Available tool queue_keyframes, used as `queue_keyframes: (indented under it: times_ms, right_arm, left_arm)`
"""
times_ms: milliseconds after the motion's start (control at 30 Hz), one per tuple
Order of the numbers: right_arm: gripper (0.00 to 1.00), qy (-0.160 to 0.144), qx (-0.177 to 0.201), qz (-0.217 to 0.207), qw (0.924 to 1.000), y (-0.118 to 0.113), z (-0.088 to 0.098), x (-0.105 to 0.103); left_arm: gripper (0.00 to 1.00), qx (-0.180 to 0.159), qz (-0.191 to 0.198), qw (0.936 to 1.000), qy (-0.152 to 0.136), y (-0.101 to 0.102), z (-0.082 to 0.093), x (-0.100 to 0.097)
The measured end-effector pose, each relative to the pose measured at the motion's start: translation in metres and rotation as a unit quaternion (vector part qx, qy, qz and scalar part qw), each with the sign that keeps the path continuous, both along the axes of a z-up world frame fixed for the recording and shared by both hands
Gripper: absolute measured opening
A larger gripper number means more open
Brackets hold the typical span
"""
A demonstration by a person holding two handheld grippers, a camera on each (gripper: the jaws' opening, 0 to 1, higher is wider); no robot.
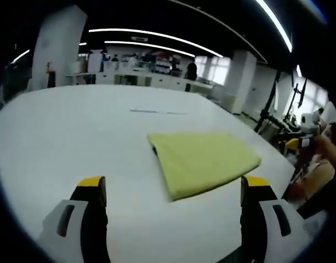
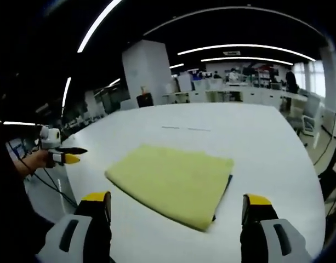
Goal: Fold the garment on the visible template until the final outline fits inside the template.
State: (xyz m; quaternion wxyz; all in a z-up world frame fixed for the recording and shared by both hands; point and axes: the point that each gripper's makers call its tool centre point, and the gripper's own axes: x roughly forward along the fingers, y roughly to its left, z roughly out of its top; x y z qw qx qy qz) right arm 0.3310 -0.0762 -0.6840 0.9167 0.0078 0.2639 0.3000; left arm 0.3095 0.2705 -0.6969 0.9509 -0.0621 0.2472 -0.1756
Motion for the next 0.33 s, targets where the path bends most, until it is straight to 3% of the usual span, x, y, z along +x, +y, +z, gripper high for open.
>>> queue_keyframes:
  times_ms: [333]
  right_arm:
    - [0.97,0.008,-0.013,-0.012,0.9998,-0.0093,-0.0043,-0.0021]
  left_arm:
    - [0.98,0.008,-0.006,0.9999,0.011,-0.0058,-0.0031,-0.0022]
